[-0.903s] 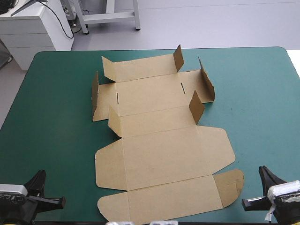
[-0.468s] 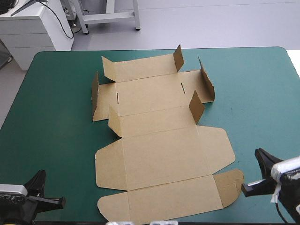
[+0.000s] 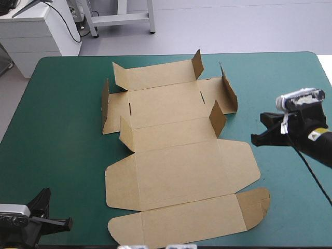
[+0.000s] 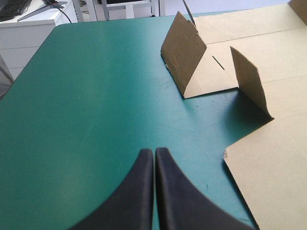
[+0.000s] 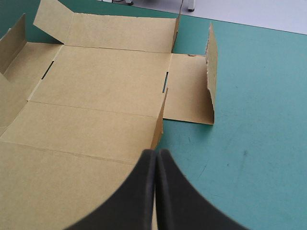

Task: Fold the box

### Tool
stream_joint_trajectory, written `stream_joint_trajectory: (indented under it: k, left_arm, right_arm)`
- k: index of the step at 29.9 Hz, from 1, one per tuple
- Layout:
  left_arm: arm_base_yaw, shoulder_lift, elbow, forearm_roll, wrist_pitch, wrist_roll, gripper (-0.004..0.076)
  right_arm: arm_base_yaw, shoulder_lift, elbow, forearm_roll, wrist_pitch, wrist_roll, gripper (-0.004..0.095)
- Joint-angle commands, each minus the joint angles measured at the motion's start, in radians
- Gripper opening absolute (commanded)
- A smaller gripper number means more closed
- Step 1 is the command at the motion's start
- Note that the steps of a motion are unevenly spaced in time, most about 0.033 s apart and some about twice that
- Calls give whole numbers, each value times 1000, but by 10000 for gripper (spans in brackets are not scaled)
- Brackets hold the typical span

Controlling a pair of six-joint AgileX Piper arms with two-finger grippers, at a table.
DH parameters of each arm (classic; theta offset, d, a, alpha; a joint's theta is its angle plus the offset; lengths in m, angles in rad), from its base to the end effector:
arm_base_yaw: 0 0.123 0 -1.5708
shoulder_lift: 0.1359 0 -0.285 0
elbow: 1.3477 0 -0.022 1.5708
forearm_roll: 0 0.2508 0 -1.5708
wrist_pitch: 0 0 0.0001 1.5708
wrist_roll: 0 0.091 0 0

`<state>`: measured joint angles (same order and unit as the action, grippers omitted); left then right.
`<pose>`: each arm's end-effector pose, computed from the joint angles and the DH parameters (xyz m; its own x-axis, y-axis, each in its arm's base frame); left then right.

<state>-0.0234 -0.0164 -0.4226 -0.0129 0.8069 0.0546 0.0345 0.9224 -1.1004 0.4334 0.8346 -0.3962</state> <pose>0.0102 -0.0011 0.2767 -0.2752 0.0521 -0.9600 0.0450 0.9981 0.0413 0.1704 0.0342 0.4152 -0.4665 -0.1062 -0.8781 -0.3483 0.9346 0.0720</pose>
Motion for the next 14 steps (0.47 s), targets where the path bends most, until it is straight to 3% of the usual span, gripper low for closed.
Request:
stream_joint_trajectory:
  k: [1,9,14]
  left_arm:
    - [-5,-3,-21,-6,-76,-8,-8]
    - [-5,-3,-21,-6,-76,-8,-8]
    - [-5,-3,-21,-6,-76,-8,-8]
  right_arm:
    - [-6,113,-121,29,-8,-11,-13]
    - [64,400,-319,-6,154,13,-13]
    - [156,541,-417,-205,223,145,-13]
